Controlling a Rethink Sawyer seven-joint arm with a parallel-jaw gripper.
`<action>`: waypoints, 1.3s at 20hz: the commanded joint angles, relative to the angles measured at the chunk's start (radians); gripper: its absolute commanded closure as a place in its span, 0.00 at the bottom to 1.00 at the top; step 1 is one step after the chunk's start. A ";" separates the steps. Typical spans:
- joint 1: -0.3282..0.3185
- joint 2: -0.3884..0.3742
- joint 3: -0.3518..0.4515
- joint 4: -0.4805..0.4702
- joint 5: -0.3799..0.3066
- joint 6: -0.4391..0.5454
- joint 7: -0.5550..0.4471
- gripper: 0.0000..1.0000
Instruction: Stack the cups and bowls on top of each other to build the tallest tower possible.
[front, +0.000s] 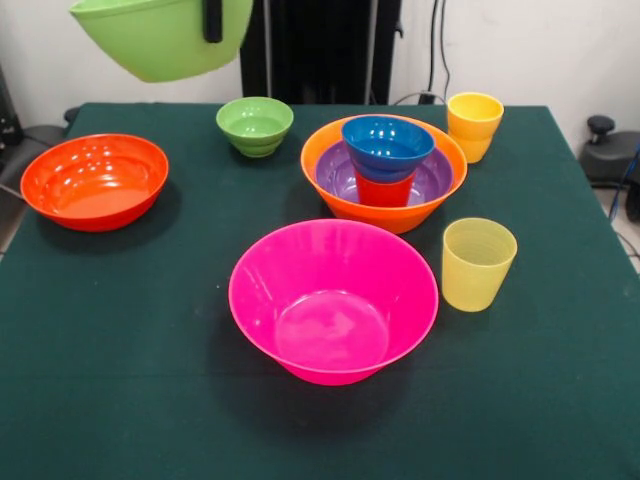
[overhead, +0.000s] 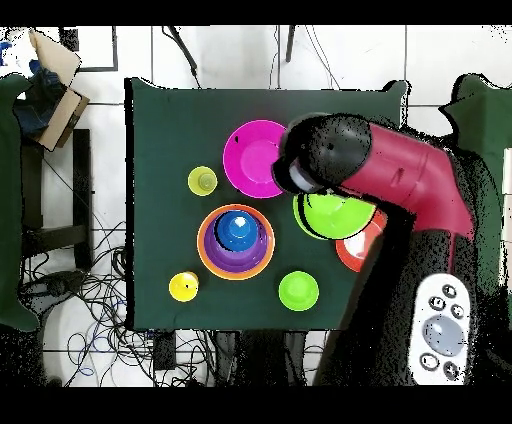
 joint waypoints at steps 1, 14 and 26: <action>0.089 0.082 0.126 -0.129 -0.026 0.112 0.006 1.00; 0.235 0.215 0.035 -0.251 0.027 0.097 0.232 1.00; 0.329 0.310 -0.089 -0.389 0.071 0.327 0.355 1.00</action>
